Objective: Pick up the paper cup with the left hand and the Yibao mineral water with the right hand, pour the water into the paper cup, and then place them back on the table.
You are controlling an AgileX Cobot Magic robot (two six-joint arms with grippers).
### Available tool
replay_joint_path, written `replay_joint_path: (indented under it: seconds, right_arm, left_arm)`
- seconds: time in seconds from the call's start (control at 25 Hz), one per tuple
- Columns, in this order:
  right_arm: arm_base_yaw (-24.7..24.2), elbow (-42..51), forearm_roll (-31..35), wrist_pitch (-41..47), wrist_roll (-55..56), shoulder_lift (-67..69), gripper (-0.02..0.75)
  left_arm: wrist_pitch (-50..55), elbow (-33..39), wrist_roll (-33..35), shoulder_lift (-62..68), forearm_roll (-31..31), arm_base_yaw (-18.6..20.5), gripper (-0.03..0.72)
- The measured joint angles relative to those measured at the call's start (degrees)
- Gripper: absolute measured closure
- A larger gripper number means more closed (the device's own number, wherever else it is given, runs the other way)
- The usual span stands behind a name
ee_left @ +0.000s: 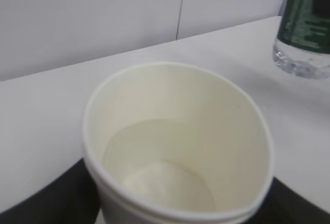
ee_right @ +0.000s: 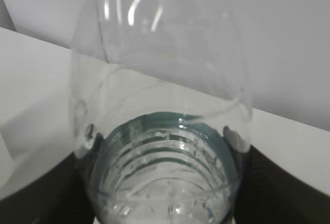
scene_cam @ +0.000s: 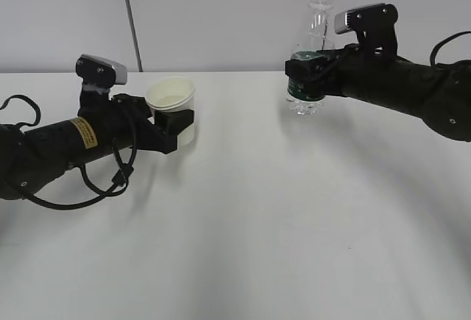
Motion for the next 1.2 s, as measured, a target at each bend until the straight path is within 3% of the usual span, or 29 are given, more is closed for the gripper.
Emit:
replay_joint_path:
  seconds: [0.52, 1.2]
  right_arm:
    - [0.0, 0.0, 5.6, 0.0, 0.0, 3.5, 0.238]
    - [0.0, 0.0, 7.2, 0.0, -0.1, 4.0, 0.238]
  left_arm:
    - [3.6, 0.0, 6.6, 0.0, -0.7, 3.5, 0.246]
    - [2.9, 0.0, 11.5, 0.7, -11.4, 3.5, 0.246]
